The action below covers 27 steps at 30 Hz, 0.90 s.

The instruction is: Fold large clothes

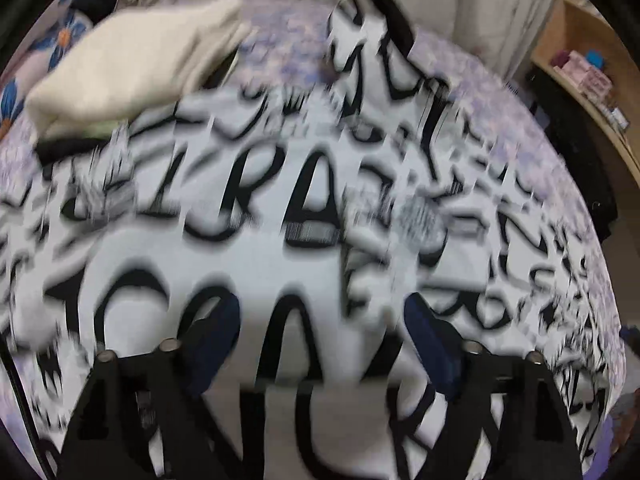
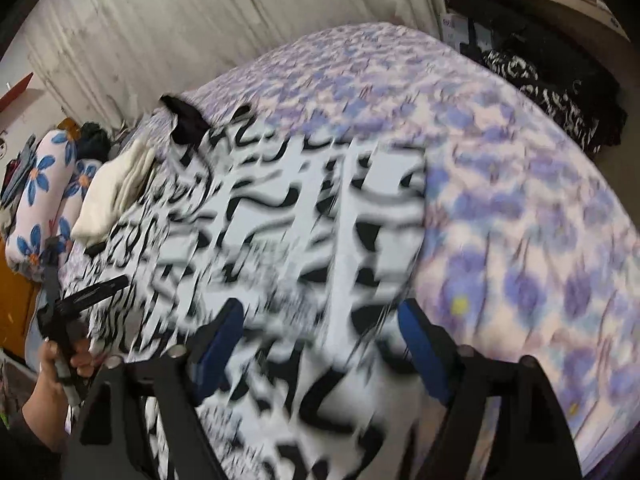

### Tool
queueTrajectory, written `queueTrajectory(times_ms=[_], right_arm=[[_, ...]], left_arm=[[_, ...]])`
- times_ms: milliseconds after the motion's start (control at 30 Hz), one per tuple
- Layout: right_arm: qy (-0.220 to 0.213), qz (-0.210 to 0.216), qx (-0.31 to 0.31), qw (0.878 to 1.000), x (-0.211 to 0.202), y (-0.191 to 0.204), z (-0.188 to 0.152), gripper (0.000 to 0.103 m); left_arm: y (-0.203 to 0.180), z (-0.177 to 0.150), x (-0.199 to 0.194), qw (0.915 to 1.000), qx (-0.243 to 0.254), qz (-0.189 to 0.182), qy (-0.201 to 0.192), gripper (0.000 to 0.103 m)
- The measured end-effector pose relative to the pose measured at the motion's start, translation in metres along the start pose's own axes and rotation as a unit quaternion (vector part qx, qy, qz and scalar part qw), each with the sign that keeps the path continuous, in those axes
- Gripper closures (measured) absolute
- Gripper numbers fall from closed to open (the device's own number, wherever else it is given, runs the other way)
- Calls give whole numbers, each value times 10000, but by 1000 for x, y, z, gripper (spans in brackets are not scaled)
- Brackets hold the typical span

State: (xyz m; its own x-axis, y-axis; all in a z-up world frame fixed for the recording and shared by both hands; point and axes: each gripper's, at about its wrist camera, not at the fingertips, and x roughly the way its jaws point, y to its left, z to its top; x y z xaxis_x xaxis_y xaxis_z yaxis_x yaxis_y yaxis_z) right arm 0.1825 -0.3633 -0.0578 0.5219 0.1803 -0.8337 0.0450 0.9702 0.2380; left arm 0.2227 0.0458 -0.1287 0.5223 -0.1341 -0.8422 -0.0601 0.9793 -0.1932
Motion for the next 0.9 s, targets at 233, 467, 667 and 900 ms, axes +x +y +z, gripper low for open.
queueTrajectory(times_ms=[233, 467, 667, 900], right_arm=[[346, -432, 635, 9964, 74, -48, 67, 21], [725, -559, 303, 9953, 125, -52, 75, 100], [444, -903, 468, 9938, 130, -73, 73, 99], [178, -1202, 320, 9921, 81, -55, 74, 87]], left_arm=[[-35, 40, 61, 9941, 879, 125, 623, 38], [-68, 60, 60, 9895, 1330, 520, 215, 86], [-76, 62, 80, 9885, 1279, 743, 311, 79], [-62, 55, 63, 9896, 1271, 574, 340, 73]])
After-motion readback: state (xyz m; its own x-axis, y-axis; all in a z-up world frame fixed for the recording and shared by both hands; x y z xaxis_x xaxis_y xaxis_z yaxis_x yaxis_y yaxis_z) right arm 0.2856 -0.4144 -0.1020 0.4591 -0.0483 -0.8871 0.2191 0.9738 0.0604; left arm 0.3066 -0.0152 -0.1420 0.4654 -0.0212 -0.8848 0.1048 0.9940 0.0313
